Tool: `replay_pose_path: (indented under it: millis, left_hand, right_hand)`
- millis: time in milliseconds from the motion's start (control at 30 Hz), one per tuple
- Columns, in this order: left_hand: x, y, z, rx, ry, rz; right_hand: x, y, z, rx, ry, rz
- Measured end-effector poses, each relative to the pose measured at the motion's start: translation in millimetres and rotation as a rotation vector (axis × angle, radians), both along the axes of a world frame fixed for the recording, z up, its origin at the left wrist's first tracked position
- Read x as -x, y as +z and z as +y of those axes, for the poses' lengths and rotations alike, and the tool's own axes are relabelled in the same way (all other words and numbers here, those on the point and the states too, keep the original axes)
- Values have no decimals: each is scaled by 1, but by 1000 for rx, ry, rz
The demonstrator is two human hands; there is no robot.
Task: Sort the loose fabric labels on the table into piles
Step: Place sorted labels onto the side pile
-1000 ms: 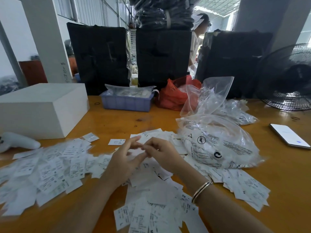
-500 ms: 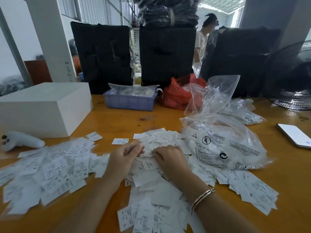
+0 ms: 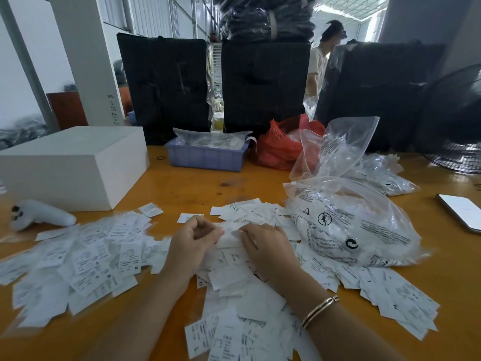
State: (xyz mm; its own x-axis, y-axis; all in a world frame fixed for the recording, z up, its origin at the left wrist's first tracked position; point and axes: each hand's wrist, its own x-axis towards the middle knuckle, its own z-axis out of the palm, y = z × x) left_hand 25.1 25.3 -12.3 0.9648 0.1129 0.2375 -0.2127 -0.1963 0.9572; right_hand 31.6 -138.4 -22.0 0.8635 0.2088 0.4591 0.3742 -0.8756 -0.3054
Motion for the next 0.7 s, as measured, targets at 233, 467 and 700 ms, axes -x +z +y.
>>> replay_pose_path:
  millis: [233, 467, 700]
  left_hand:
    - [3, 3, -1, 3, -87, 14]
    - [4, 1, -1, -148, -196, -61]
    - [0, 0, -5, 93, -78, -15]
  right_hand:
    - [4, 4, -6, -643, 37, 8]
    - [11, 7, 6, -608, 280, 77]
    - [5, 3, 4, -685, 196, 35]
